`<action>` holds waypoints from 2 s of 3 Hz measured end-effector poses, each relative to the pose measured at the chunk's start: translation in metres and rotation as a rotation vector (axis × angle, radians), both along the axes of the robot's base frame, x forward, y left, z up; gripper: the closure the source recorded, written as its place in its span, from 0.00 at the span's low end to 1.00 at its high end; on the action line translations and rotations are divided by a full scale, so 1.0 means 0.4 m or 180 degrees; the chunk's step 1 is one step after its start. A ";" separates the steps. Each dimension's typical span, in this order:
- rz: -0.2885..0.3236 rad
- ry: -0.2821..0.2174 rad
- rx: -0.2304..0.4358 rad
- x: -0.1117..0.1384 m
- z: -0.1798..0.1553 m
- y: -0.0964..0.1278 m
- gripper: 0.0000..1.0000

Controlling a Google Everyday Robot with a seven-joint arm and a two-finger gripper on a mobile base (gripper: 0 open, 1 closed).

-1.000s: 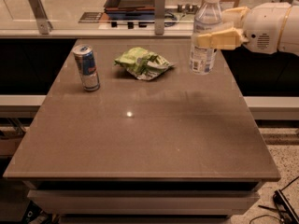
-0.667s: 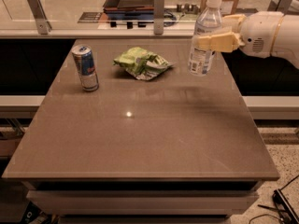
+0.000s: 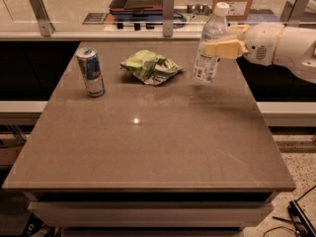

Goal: Move blue plastic bottle near green jalapeno chip bag

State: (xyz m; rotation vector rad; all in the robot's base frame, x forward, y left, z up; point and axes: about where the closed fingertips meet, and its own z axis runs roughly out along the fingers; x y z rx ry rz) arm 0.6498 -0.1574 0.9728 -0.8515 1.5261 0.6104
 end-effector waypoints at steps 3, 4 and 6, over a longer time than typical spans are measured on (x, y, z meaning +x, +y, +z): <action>-0.0036 0.0144 -0.0034 0.080 -0.115 0.016 1.00; -0.0020 0.0144 -0.0031 0.080 -0.115 0.024 0.82; 0.0010 0.0146 -0.0027 0.081 -0.115 0.039 0.36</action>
Offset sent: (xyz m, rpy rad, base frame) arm 0.0379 0.0020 -0.0609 -0.0056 0.0621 -0.0134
